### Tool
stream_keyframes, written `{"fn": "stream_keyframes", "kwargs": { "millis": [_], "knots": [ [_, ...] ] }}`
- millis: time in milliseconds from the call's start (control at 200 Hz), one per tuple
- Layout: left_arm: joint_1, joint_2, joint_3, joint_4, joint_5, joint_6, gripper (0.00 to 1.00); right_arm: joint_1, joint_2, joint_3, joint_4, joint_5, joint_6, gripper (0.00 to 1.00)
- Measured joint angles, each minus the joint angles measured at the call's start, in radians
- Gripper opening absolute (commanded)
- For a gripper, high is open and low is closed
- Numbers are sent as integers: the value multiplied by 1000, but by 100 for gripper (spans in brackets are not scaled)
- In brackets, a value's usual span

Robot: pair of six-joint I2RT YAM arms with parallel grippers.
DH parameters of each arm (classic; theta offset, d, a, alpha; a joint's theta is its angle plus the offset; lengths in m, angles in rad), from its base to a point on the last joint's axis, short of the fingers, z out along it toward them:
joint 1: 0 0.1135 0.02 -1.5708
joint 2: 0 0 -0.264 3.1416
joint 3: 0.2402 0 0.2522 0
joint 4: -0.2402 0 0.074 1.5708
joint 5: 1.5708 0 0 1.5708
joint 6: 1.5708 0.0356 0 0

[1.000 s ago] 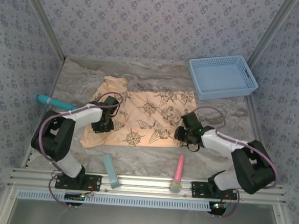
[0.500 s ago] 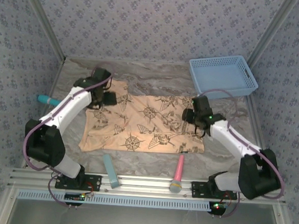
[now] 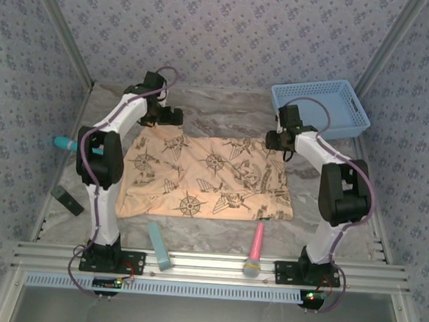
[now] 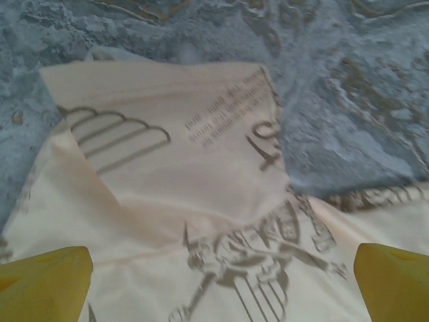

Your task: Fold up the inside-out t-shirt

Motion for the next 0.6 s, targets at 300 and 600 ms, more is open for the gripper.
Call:
{"fn": "stream_keyframes", "kwargs": {
  "millis": [300,600],
  "knots": [
    [83,279,398,-74,56,24,99,11,161,228,-182,25,-72,54],
    [93,485,620,-215,170,41,83,11,305,360,-314,53,-105,58]
  ]
}}
